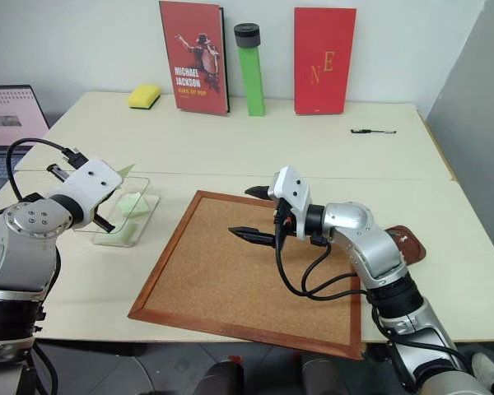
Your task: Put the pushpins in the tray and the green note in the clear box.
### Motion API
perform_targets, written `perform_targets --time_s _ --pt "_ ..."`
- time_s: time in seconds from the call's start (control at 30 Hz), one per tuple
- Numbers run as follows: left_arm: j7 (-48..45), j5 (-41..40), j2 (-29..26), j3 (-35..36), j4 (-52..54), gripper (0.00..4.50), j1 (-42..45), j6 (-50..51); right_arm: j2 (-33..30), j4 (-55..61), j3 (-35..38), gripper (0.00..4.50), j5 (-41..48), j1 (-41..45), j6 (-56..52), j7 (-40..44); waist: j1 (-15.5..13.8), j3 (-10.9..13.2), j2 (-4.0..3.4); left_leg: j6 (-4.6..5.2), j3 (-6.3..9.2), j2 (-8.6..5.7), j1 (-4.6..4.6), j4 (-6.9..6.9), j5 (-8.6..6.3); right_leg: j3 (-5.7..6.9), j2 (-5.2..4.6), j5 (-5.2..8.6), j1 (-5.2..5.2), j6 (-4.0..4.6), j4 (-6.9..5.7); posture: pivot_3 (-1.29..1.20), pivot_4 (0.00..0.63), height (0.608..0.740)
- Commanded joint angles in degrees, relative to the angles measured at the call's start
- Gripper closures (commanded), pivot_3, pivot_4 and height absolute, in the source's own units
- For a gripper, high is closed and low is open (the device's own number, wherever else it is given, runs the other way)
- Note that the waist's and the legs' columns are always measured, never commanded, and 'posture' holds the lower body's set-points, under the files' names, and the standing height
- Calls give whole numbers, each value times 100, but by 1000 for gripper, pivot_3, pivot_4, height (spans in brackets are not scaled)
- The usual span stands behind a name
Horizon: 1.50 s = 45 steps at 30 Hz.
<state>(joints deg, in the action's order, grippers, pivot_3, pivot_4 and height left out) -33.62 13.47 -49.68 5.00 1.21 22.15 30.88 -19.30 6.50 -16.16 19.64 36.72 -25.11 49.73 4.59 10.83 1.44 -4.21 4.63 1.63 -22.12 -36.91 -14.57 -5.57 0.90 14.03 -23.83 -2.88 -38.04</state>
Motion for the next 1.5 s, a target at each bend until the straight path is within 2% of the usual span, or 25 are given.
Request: perform_targets --time_s 0.03,0.23,0.8,0.9,1.0,1.2,1.5 --pt "149 -7 -111 283 186 4500 -136 90 107 26 -42 21 -67 111 151 72 6 0 0 0 0 0 -1 0 0 0 0 0 -3 0 -2 0 150 740" --pt "92 12 -333 446 401 4500 -559 271 191 -74 -80 21 -99 135 233 186 17 0 0 0 -2 1 -2 -1 0 -1 0 0 -8 1 -6 0 150 740" --pt "203 -282 -200 896 1177 1320 -966 1052 472 -450 -63 0 -193 426 386 453 18 0 0 0 -2 2 -16 -1 0 0 0 -2 -22 3 -10 0 150 740" --pt "191 -529 -45 979 1328 672 -807 1231 460 -414 35 0 -192 448 415 424 2 0 0 -1 1 3 -24 -3 0 3 0 -2 -23 3 -8 0 150 740" --pt "48 -1132 318 1205 1556 36 -544 1468 414 -170 218 0 -140 334 369 242 -3 0 1 -1 1 0 -29 -6 0 3 -1 -2 -24 2 -7 0 150 740" --pt "-109 -2277 1156 1358 2134 36 -73 1502 240 953 991 0 98 -516 -135 -650 -63 -4 6 -2 3 -4 -37 -5 0 4 -7 -4 -25 4 -6 0 150 740" --pt "-753 -2680 1432 285 1664 36 -77 561 -10 2601 1447 0 49 -2423 -712 -1721 -125 -5 4 -4 -2 -6 -30 -7 0 -3 -6 -3 -24 2 -8 0 150 740"
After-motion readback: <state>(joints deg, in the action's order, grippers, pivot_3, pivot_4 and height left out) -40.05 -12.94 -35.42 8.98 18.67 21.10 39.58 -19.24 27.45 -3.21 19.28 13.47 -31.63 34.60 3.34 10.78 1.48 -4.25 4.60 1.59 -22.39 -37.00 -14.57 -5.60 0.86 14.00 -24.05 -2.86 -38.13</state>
